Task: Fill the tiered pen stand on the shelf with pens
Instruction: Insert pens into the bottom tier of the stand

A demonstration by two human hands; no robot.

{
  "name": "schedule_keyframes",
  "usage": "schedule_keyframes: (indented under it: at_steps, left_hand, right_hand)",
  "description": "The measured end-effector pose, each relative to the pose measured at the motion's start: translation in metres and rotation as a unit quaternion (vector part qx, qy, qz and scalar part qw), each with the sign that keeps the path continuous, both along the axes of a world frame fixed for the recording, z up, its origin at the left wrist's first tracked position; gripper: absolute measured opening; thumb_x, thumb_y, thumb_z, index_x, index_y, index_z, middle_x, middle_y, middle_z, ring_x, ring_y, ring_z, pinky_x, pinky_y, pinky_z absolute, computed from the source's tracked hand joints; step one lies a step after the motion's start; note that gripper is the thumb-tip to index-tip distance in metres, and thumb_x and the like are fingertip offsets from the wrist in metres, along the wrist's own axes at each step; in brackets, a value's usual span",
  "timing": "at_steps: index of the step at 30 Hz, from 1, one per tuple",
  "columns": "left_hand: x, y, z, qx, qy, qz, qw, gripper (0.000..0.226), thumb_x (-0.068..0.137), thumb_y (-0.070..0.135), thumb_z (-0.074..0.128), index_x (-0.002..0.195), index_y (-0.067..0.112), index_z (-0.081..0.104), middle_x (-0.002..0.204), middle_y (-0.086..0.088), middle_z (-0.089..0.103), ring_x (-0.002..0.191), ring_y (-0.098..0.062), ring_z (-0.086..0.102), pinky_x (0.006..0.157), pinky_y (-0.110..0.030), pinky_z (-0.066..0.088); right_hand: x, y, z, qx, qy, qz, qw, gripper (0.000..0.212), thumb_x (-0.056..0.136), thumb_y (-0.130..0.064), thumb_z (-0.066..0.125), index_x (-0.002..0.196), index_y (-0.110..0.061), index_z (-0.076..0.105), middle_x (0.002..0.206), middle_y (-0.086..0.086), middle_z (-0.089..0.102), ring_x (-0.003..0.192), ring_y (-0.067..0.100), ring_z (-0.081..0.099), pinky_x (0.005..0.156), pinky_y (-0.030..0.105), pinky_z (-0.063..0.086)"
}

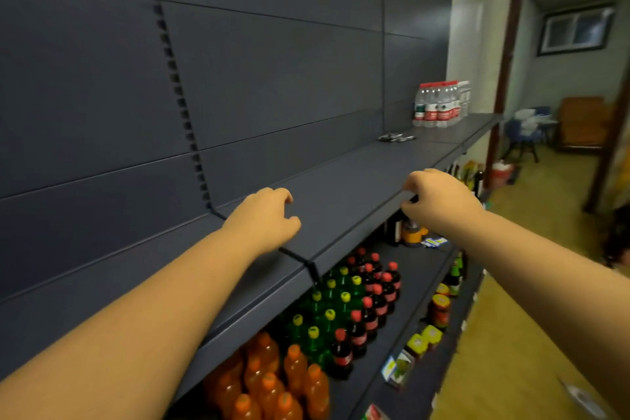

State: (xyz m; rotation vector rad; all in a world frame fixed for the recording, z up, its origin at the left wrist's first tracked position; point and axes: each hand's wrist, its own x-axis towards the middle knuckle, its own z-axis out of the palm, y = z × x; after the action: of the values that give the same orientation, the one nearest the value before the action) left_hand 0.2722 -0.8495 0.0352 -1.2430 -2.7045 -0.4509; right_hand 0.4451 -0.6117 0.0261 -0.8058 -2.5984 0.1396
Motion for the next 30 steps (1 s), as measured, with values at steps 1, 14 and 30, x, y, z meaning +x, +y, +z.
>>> schedule_keyframes:
  at_steps: [1,14,30]
  left_hand:
    - [-0.003,0.02,0.0,-0.005,-0.002,-0.005,1.0,0.05,0.094,0.037,0.054,0.141,0.022,0.048,0.139,-0.001,0.051,0.118,-0.021,0.055,0.094,-0.04,0.05]
    - [-0.072,0.282,0.0,-0.028,-0.063,-0.07,0.995,0.039,0.093,0.032,0.055,0.128,0.015,0.056,0.126,-0.005,0.058,0.11,-0.026,0.056,0.095,-0.039,0.049]
    - [-0.159,0.498,-0.019,-0.07,-0.055,-0.04,0.995,0.05,0.09,0.037,0.055,0.134,0.015,0.049,0.125,-0.008,0.055,0.106,-0.029,0.056,0.09,-0.042,0.052]
  right_hand:
    - [0.002,0.018,0.0,-0.003,-0.002,-0.015,1.0,0.019,0.092,-0.028,0.063,0.107,-0.018,0.058,0.107,0.007,0.056,0.101,0.031,0.058,0.075,0.033,0.042]
    - [-0.038,0.213,0.0,0.034,-0.039,-0.119,0.992,0.019,0.083,-0.022,0.063,0.097,-0.008,0.064,0.095,0.011,0.063,0.085,0.03,0.062,0.074,0.043,0.059]
    - [-0.135,0.435,-0.028,0.004,0.027,-0.101,0.995,0.046,0.092,-0.033,0.064,0.133,-0.015,0.057,0.129,0.008,0.059,0.113,0.028,0.059,0.093,0.043,0.055]
